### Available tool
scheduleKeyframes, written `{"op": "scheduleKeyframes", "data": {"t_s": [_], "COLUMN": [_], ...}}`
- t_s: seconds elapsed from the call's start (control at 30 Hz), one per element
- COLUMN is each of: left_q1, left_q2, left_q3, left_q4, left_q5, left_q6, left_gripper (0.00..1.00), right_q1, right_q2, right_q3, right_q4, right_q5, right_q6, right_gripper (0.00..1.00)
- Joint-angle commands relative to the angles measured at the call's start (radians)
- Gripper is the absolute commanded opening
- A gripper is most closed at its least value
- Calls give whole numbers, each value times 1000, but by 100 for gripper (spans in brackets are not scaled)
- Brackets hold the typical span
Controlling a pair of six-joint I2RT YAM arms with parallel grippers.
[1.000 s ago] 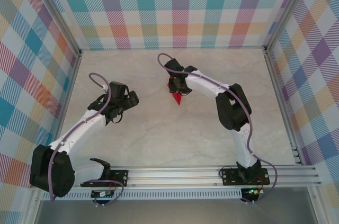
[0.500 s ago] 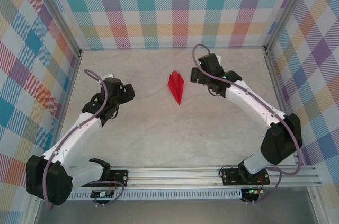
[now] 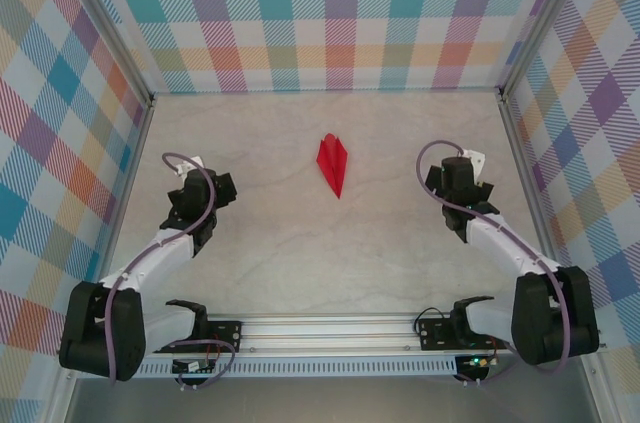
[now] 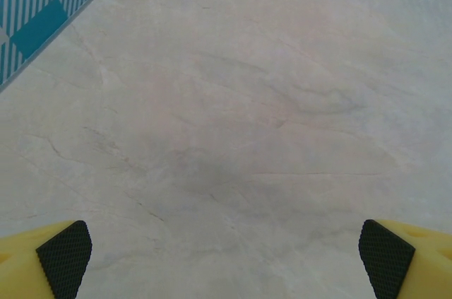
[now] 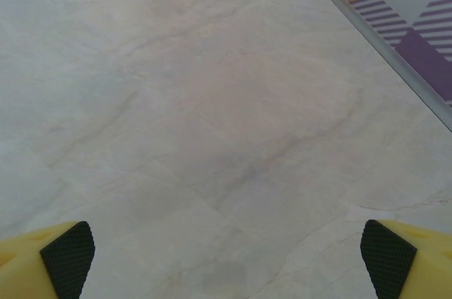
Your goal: Fold a paper plane with a square sheet of paper (pick it up from the middle)
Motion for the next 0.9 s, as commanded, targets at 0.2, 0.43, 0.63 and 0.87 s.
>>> {"op": "scheduleKeyframes", "data": {"t_s": [0.2,0.43,0.63,0.87], "left_q1": [96,168,175,174], "left_q2": [146,253,354,398], "left_q3": [-140,-157,-155,-164], "left_q4": [479,680,760,814], "left_q5": [196,406,456,450], "left_q6": [151,154,163,160], "left_gripper": [100,100,100,100], "right_q1": [-50,-73,-118,-149], "right_q2": [144,195,272,305], "right_q3": [-97,-121,-155,-184], "right_q4": [408,583,732,802], "right_q5": [-127,-317,-424,-477], "right_q6": [-176,-291,-288,-275], "right_gripper": [100,100,100,100]}}
